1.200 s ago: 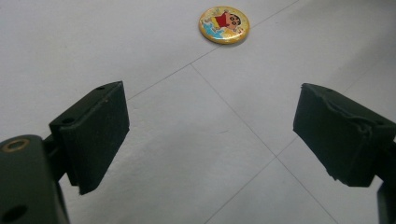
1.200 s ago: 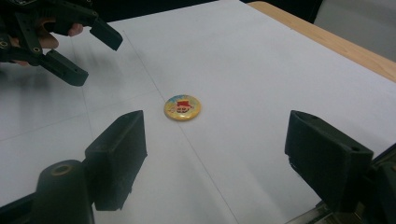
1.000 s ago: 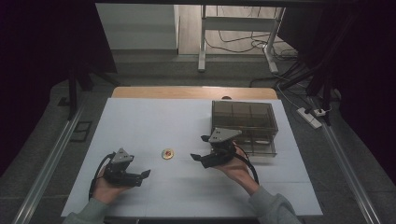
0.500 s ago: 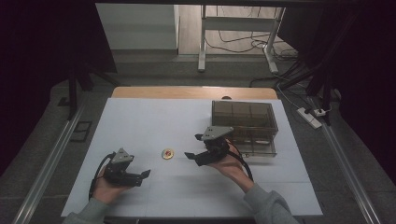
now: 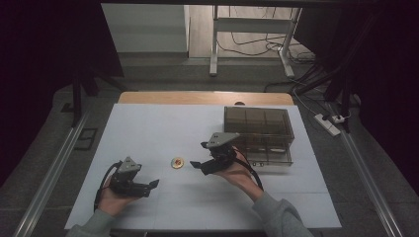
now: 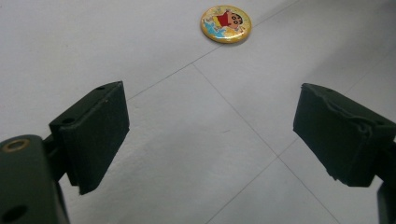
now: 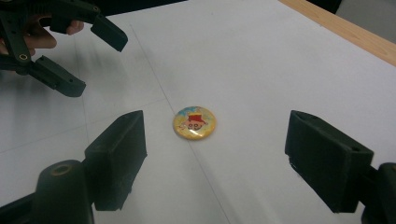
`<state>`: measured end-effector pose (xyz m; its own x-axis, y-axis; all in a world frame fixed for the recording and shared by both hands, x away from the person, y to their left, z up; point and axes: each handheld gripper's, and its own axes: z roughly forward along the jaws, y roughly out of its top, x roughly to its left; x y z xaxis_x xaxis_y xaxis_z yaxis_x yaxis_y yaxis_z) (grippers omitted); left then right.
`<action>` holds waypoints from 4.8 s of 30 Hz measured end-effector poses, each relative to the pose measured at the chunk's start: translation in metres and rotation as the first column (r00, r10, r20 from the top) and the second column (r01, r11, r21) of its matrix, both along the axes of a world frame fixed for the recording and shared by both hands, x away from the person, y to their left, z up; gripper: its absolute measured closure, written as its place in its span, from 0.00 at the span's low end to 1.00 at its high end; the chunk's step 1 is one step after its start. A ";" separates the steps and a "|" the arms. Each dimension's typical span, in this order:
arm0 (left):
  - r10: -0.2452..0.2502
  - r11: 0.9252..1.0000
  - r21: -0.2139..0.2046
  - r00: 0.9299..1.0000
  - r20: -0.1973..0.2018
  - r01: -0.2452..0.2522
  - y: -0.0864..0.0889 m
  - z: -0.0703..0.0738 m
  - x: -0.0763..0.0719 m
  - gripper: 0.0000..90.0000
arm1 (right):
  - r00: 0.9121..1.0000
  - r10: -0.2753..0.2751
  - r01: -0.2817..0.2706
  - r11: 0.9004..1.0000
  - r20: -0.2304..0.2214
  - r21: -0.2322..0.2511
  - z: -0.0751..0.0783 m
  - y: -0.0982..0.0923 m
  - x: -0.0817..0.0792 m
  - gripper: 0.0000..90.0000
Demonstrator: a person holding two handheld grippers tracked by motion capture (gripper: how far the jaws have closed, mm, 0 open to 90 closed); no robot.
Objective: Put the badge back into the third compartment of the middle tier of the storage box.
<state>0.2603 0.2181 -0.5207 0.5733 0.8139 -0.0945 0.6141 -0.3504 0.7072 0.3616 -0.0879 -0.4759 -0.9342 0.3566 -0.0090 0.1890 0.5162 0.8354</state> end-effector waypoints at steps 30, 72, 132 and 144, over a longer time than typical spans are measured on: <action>0.002 1.000 -0.010 1.000 -0.002 -0.002 0.002 0.000 0.000 0.12 | 0.997 0.024 -0.032 0.992 -0.070 -0.118 -0.027 0.052 0.023 0.23; -0.001 1.000 0.000 1.000 -0.007 0.001 0.002 -0.001 0.000 0.12 | 0.994 0.046 -0.067 0.976 -0.103 -0.208 -0.049 0.085 0.026 0.30; 0.006 1.000 0.003 1.000 -0.017 -0.006 0.003 -0.003 0.002 0.12 | 0.999 0.026 -0.033 0.986 -0.046 -0.161 -0.041 0.075 0.021 0.52; 0.008 1.000 0.005 1.000 -0.018 -0.008 0.003 -0.003 0.001 0.12 | 0.999 0.018 -0.024 0.991 -0.044 -0.134 -0.034 0.064 0.016 0.52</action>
<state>0.2618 0.2211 -0.5238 0.5651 0.8189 -0.1007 0.6292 -0.3488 0.6946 0.3780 -0.0240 -0.5096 -0.9421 0.3350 -0.0158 0.2107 0.6278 0.7493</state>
